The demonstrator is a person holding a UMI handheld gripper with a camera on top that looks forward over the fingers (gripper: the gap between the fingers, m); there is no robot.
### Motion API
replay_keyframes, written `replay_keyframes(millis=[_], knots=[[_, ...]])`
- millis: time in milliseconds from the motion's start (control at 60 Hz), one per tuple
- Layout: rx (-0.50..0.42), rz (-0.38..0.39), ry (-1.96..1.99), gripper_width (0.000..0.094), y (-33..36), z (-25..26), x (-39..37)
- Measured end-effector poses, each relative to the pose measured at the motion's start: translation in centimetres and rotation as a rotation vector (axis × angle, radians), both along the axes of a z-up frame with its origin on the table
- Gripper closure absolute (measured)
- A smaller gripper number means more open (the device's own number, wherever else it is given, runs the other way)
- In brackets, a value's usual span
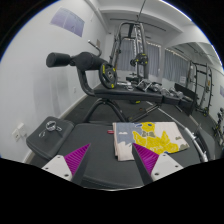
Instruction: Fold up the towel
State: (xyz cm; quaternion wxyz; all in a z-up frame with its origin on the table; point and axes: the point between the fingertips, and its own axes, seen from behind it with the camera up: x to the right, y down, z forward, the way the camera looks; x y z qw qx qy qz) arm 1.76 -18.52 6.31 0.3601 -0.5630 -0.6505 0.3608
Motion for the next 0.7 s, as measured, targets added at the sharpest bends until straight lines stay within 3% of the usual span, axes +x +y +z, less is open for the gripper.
replay_keyframes(millis=[167,350,417,467,500,617,700], knots=[[0.024,-0.015,-0.066,0.0092,1.3,-5.5,-7.0],[-0.013,-0.049,-0.133,0.0173,2.2,-8.9,-10.7],[0.026,-0.031,-0.135,0.0346,2.2,-8.9,-11.0],[0.058,-0.037,-0.135,0.0699,2.5,-8.9,-11.3],[0.104,-0.067,-0.128,0.088,3.4,-8.8,-11.6],[0.162,-0.057,-0.141,0.0922,2.8,-8.6,-11.2],[0.083,-0.032,-0.166,0.0922,0.6,-8.0,-10.3]])
